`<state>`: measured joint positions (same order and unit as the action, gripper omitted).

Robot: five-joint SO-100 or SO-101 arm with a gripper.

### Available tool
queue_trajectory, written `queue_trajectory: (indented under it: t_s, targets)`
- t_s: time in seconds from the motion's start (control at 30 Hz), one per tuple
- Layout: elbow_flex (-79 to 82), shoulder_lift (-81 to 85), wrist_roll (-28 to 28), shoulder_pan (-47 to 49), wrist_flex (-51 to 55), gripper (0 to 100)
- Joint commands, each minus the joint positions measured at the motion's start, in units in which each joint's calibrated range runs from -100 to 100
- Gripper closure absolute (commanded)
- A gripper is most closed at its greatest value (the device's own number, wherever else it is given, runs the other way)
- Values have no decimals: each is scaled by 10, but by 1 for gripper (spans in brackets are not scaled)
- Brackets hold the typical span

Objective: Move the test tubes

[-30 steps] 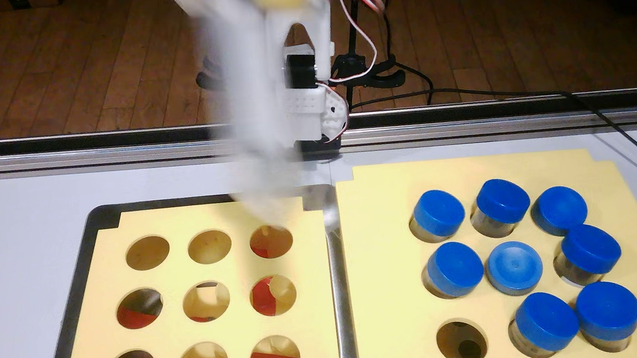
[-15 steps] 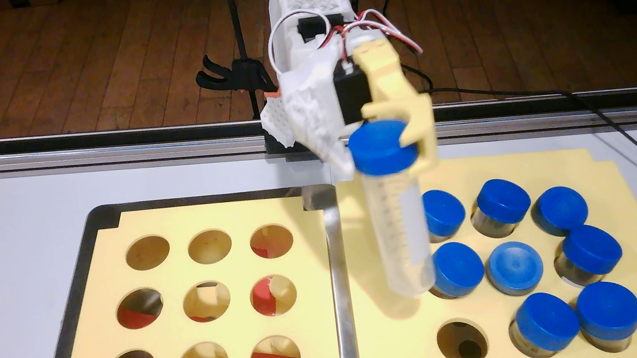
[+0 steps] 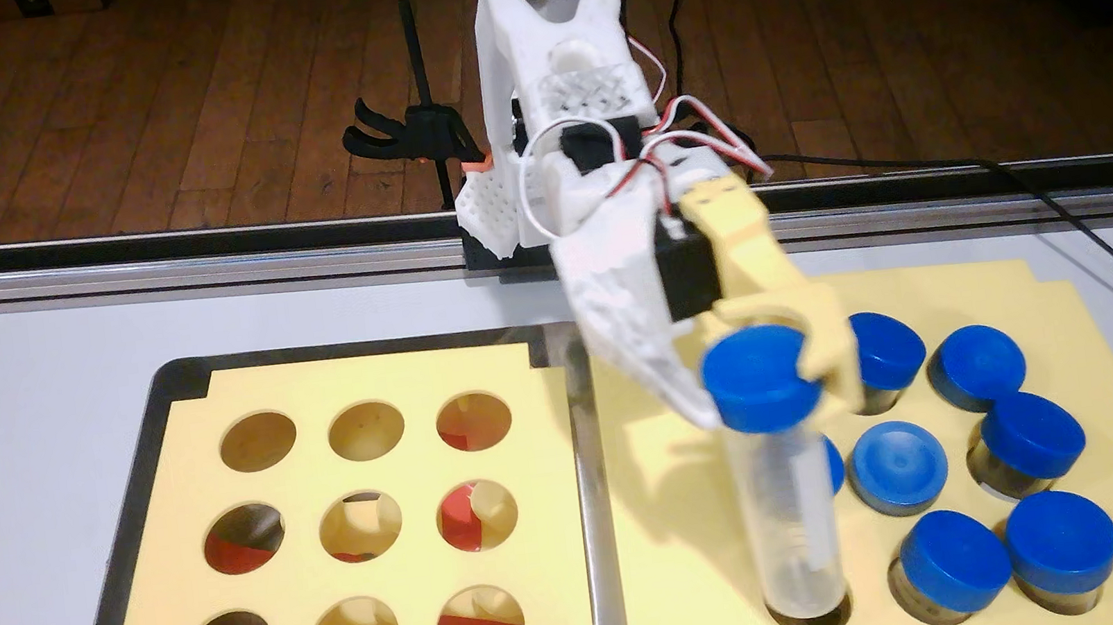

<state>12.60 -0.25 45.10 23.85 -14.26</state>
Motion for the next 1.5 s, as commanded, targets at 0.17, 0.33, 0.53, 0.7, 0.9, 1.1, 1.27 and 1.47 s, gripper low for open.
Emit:
queue_trajectory:
  t_s: [0.17, 0.33, 0.53, 0.7, 0.9, 1.1, 1.27, 1.47]
  targets:
    - [-21, -7, -25, 21, 57, 90]
    - [-38, -35, -19, 32, 226, 90]
    - [-85, -76, -11, 37, 251, 73]
    - [-88, -68, -2, 29, 250, 68]
    - [-123, 1, 13, 9, 250, 68]
    - [-175, 105, 34, -45, 250, 69]
    - [-161, 217, 35, -108, 250, 80]
    - [-120, 332, 35, -193, 249, 93]
